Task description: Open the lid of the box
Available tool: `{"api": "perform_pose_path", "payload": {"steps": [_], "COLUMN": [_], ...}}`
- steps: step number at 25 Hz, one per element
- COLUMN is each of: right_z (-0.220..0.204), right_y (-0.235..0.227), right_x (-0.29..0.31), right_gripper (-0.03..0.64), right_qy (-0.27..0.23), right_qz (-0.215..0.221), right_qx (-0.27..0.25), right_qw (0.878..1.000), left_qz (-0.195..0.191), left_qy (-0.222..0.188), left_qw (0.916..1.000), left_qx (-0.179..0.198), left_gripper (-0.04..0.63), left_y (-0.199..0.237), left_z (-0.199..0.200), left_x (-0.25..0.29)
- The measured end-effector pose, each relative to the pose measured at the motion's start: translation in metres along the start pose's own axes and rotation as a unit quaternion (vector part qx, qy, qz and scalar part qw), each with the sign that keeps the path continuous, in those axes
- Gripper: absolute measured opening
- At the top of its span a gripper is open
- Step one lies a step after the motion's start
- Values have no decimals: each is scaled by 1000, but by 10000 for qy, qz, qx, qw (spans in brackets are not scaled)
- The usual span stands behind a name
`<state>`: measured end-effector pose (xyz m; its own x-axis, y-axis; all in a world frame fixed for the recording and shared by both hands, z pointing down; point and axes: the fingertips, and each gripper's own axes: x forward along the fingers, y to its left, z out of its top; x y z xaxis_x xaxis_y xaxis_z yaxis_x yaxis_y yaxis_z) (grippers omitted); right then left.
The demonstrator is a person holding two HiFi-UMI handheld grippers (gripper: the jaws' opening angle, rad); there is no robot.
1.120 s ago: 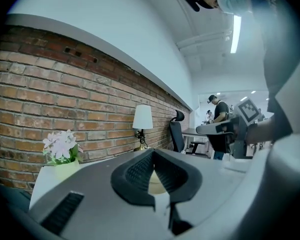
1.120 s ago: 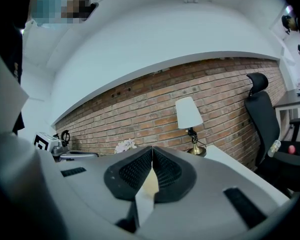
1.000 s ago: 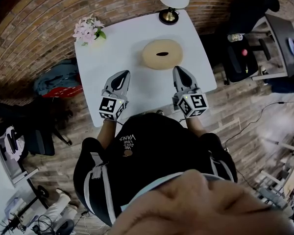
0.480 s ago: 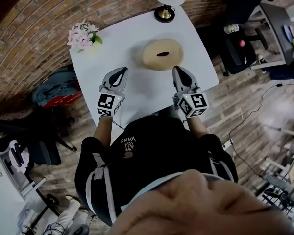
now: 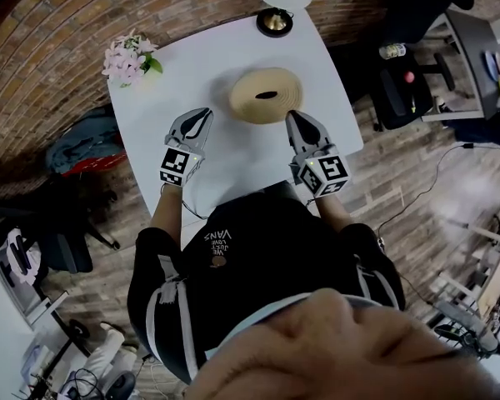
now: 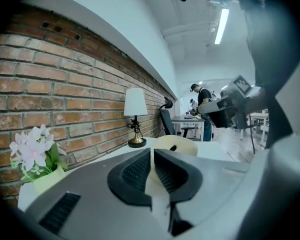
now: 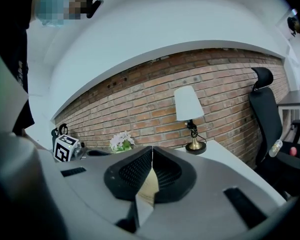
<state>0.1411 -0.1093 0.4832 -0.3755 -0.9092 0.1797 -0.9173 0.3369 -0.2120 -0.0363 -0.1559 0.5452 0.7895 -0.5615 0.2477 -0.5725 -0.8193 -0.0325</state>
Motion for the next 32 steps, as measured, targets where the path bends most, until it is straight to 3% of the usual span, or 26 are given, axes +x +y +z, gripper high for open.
{"api": "perform_pose_path", "payload": {"steps": [6, 12, 21, 22, 24, 32], "right_z": [0, -7, -27, -30, -35, -55], "right_y": [-12, -16, -4, -3, -2, 1], "right_x": [9, 17, 24, 25, 29, 42], "right_gripper": [3, 5, 8, 17, 121, 241], "right_qy": [175, 408, 873, 919, 1039, 1575], "right_qz": [291, 568, 1255, 1323, 1415, 1726], "right_qx": [-46, -267, -771, -777, -787, -1101], "right_qw": [9994, 9972, 9852, 9839, 9813, 9661], "left_qz": [-195, -324, -658, -693, -742, -836], "left_qy": [506, 833, 1075, 1109, 1161, 1256], "left_qw": [9985, 9960, 9920, 9913, 9904, 9885], "left_qx": [98, 32, 113, 117, 131, 71], "left_gripper": [20, 137, 240, 247, 260, 312], "left_y": [-7, -10, -24, -25, -26, -27], "left_z": [-31, -52, -70, -73, -76, -85], "left_x": [23, 38, 57, 59, 60, 66]}}
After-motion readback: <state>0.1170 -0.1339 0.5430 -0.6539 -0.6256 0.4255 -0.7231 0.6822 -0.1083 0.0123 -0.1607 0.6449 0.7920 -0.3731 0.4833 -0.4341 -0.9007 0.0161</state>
